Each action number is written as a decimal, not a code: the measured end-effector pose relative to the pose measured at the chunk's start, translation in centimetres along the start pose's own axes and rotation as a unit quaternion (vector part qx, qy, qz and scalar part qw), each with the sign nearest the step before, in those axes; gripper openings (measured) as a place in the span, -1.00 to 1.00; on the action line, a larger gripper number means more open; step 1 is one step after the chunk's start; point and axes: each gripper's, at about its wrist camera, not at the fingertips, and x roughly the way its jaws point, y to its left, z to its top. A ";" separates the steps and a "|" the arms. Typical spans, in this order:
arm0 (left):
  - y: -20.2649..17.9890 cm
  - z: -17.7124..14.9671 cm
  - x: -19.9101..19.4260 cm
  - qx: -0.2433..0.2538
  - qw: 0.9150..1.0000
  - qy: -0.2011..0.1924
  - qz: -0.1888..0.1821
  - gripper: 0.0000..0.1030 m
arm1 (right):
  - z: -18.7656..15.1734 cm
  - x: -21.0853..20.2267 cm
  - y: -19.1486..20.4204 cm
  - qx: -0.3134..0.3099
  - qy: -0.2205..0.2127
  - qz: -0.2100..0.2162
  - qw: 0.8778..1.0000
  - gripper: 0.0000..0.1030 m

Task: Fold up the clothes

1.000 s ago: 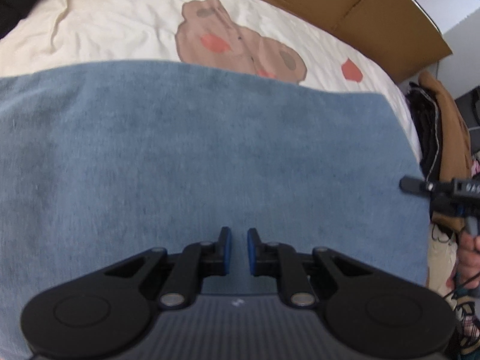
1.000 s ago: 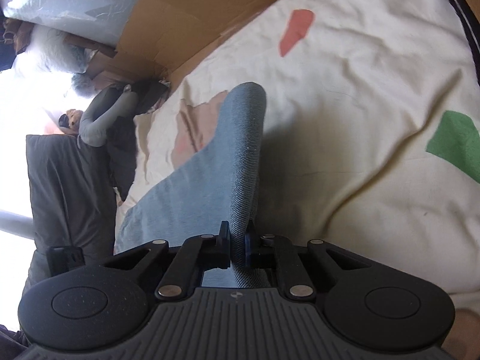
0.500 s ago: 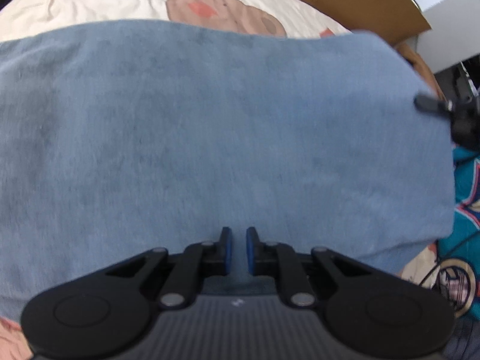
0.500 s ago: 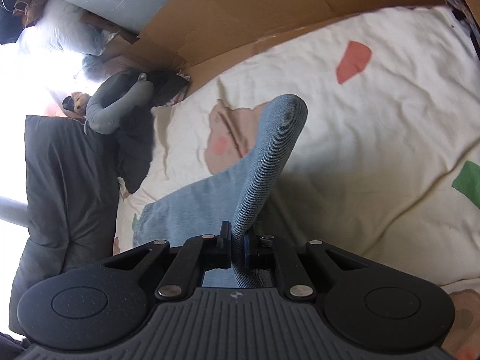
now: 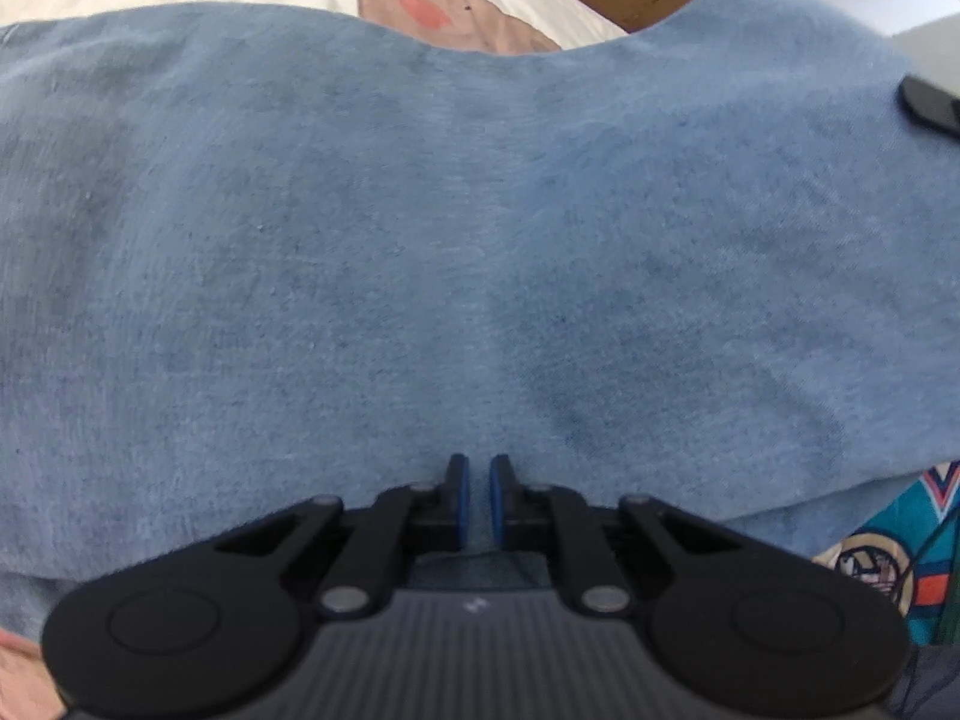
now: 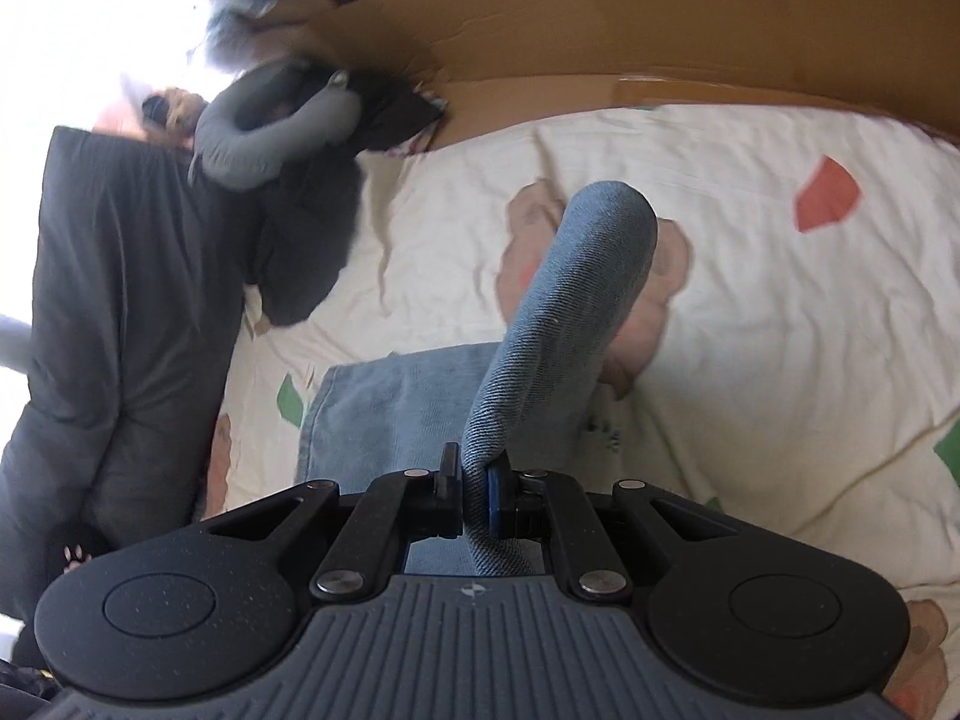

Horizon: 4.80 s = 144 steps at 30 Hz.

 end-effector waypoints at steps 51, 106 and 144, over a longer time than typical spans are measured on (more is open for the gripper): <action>16.2 -4.0 -14.9 -0.207 0.954 -0.212 0.038 -0.75 | -4.9 23.6 20.8 -0.064 0.038 -0.084 0.994 -0.88; 14.4 2.2 -11.0 -0.109 0.979 -0.172 0.015 -0.28 | -3.6 16.3 1.2 -0.121 -0.036 -0.088 0.988 -0.20; 16.2 -0.5 -13.5 -0.128 0.975 -0.170 0.067 -0.63 | -0.8 20.6 0.6 -0.106 -0.086 -0.044 0.990 -0.19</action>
